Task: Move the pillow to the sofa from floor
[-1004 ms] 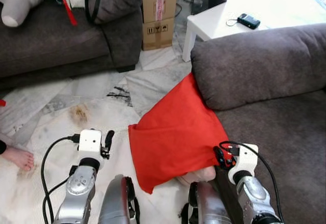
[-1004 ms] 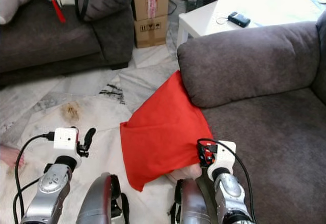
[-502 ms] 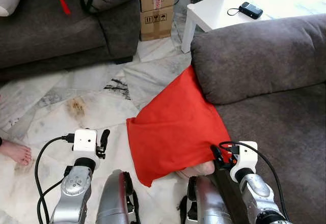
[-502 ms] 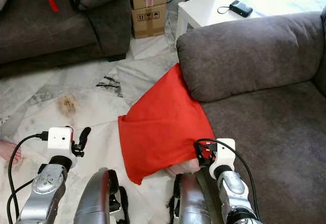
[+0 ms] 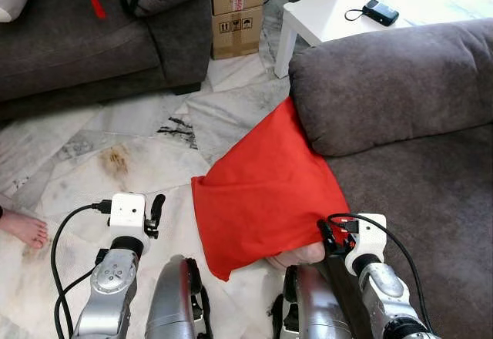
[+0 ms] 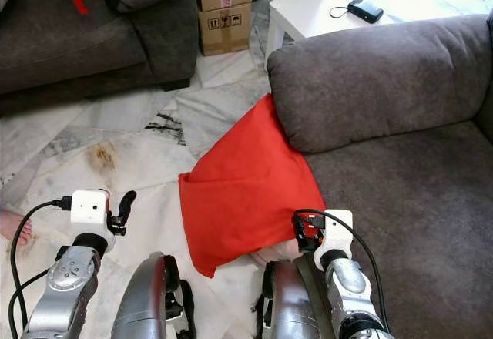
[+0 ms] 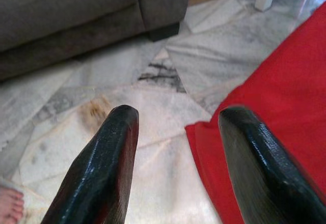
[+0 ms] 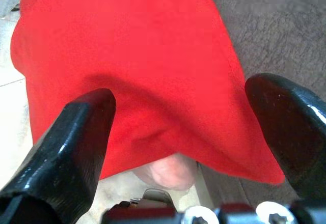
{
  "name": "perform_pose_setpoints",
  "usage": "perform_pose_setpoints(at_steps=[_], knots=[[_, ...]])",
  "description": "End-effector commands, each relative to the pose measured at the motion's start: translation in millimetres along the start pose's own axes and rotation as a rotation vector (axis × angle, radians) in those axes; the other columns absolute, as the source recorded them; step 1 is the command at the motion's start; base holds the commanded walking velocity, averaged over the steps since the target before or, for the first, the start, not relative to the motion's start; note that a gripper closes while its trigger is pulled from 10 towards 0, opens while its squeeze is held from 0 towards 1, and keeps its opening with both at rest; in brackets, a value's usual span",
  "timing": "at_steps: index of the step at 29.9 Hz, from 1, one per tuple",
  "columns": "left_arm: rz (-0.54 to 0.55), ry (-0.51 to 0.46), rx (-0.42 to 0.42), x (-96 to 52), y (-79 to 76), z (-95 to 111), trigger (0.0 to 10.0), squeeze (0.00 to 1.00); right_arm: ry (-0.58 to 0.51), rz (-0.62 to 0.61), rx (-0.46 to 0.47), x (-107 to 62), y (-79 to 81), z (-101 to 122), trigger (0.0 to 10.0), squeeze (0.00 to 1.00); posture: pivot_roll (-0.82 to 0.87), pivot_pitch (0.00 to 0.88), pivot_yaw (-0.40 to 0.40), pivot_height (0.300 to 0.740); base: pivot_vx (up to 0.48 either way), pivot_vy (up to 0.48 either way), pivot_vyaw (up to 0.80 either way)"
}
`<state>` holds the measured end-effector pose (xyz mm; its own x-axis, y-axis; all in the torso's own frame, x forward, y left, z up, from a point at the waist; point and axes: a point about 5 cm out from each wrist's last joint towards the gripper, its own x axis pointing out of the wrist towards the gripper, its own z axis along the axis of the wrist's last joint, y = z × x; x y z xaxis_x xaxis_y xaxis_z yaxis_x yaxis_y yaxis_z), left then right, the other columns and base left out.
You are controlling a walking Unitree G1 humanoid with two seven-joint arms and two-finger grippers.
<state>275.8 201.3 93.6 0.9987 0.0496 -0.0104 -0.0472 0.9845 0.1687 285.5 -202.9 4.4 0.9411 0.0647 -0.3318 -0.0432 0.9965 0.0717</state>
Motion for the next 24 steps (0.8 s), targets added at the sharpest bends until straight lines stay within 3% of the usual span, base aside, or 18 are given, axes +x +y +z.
perform_pose_setpoints(at_steps=[1, 7, 13, 24], knots=[[0.005, 0.028, -0.003, -6.1, 1.4, -4.7, 10.0, 0.00, 0.051, -0.003, -0.015, -5.0, -1.1, -11.6, 10.0, 0.00, 0.02, 0.339, -0.037, 0.629, 0.000, 0.000, 0.00], [0.002, 0.022, -0.004, -10.4, 0.1, -1.7, 10.0, 0.00, 0.042, -0.012, -0.042, -3.9, -2.7, -8.4, 10.0, 0.00, 0.02, 0.361, -0.046, 0.629, 0.000, 0.000, 0.00], [0.005, -0.001, 0.010, -12.1, 2.5, 6.6, 10.0, 0.00, 0.024, 0.029, -0.161, -0.7, 4.6, -3.1, 10.0, 0.00, 0.03, 0.389, -0.059, 0.629, 0.000, 0.000, 0.00], [0.004, -0.020, 0.023, -16.5, 1.3, 16.1, 10.0, 0.00, 0.008, 0.018, -0.223, 2.8, 10.5, 1.0, 10.0, 0.00, 0.05, 0.421, -0.072, 0.629, 0.000, 0.000, 0.00]])
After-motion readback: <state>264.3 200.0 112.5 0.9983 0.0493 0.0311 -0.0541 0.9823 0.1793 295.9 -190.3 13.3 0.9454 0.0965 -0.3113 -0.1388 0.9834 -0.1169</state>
